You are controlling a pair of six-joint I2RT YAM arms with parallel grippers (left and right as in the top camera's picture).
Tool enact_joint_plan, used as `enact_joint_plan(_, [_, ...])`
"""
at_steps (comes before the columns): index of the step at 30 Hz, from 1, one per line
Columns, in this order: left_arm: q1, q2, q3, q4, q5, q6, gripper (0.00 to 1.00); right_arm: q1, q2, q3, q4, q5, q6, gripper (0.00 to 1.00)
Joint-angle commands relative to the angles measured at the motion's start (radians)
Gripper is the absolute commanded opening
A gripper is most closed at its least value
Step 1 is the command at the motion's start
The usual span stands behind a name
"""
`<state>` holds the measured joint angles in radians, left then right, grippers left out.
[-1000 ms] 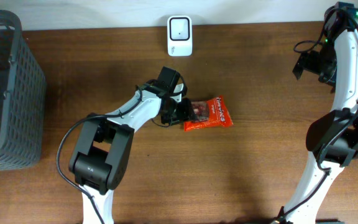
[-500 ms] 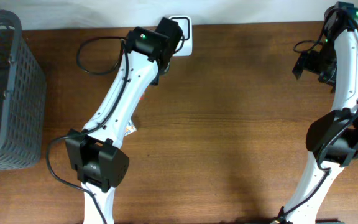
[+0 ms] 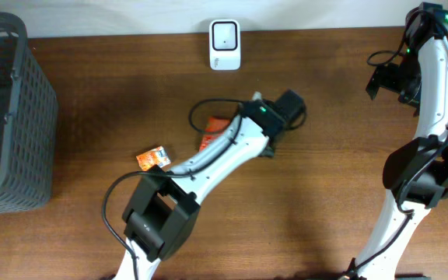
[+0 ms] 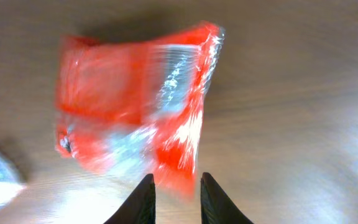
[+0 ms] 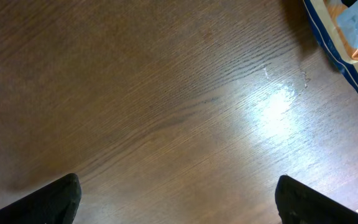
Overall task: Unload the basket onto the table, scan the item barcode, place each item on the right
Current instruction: 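Lower the red bag to table center, open left gripper, withdraw left, then reach the right gripper to the red bag and grasp it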
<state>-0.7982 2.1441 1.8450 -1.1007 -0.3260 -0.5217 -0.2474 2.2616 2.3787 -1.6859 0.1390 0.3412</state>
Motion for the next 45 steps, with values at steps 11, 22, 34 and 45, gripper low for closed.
enact_joint_plan(11, [0.301,0.120,0.064,0.059,0.298,0.029,0.00,-0.002,-0.021,0.013,-0.001,0.000,0.008,0.99])
enact_joint_plan(22, [0.359,0.177,0.439,-0.309,0.214,0.029,0.00,-0.002,-0.021,0.013,-0.001,0.000,0.008,0.99])
enact_joint_plan(34, [0.744,0.179,0.538,-0.371,0.160,0.029,0.99,-0.002,-0.021,0.013,0.112,-0.001,0.008,0.99])
enact_joint_plan(45, [0.748,0.179,0.538,-0.371,0.160,0.029,0.99,0.412,-0.017,-0.599,0.356,-0.616,-0.308,0.94])
